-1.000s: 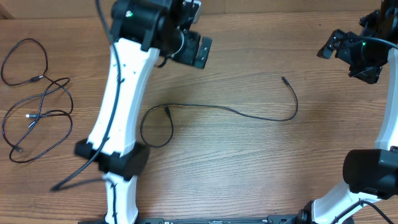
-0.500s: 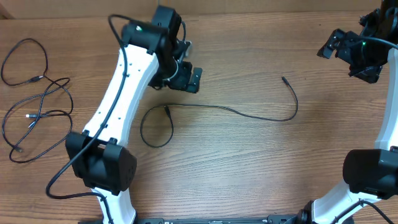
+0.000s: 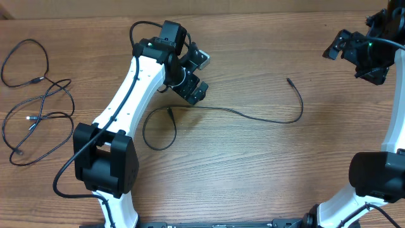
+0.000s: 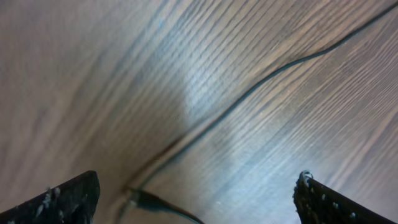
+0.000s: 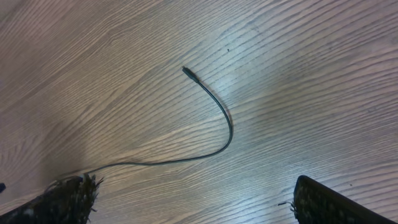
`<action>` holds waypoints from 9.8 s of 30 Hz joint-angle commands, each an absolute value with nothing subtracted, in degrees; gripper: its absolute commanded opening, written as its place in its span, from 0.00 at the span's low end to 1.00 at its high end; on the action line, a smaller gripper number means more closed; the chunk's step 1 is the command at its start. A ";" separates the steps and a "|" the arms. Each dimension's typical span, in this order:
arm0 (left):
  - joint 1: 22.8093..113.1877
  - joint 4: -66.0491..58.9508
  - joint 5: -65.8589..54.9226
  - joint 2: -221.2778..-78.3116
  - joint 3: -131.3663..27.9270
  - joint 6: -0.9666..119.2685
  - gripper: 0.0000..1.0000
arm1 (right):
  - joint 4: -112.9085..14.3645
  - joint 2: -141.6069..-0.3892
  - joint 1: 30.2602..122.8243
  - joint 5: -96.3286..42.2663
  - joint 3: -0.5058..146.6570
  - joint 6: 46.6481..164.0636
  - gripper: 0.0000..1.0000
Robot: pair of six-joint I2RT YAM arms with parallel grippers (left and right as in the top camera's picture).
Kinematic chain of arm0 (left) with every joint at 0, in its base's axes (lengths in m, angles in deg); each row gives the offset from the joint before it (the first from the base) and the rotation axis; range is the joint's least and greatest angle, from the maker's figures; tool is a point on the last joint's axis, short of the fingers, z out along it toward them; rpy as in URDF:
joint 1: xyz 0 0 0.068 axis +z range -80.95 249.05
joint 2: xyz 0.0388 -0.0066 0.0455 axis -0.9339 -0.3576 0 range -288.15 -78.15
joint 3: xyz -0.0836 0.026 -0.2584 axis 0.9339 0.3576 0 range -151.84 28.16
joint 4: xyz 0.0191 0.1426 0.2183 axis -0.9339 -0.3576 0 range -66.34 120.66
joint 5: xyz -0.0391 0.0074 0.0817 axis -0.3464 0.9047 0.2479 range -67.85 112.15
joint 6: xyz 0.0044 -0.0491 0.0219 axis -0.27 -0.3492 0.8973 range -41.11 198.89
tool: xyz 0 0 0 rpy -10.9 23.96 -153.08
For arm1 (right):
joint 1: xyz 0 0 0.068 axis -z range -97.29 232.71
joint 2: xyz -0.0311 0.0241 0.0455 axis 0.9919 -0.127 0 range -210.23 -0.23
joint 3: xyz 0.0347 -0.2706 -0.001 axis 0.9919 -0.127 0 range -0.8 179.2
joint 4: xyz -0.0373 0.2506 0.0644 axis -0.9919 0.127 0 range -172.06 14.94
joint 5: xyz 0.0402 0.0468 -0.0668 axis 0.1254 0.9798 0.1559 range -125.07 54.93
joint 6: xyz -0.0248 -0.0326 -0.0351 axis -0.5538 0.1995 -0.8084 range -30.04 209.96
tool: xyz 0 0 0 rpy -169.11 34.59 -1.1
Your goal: Untangle cables
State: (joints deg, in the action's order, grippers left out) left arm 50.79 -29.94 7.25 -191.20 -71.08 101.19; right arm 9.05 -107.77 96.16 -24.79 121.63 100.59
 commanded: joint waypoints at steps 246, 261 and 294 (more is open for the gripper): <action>49.26 0.05 6.49 -208.16 -71.30 37.96 0.63 | -8.24 -107.73 86.80 -10.45 103.03 98.69 0.98; 49.17 3.59 7.71 -208.23 -66.78 37.94 0.60 | -18.05 -107.73 80.40 -9.45 96.28 101.03 0.96; 48.78 7.94 15.08 -217.54 -66.76 42.92 0.04 | -23.25 -107.73 78.54 -9.51 92.12 102.12 0.87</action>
State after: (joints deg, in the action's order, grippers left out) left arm 49.23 10.49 14.20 -211.66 -68.77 42.40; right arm -22.95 -107.77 78.85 -9.80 92.43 101.95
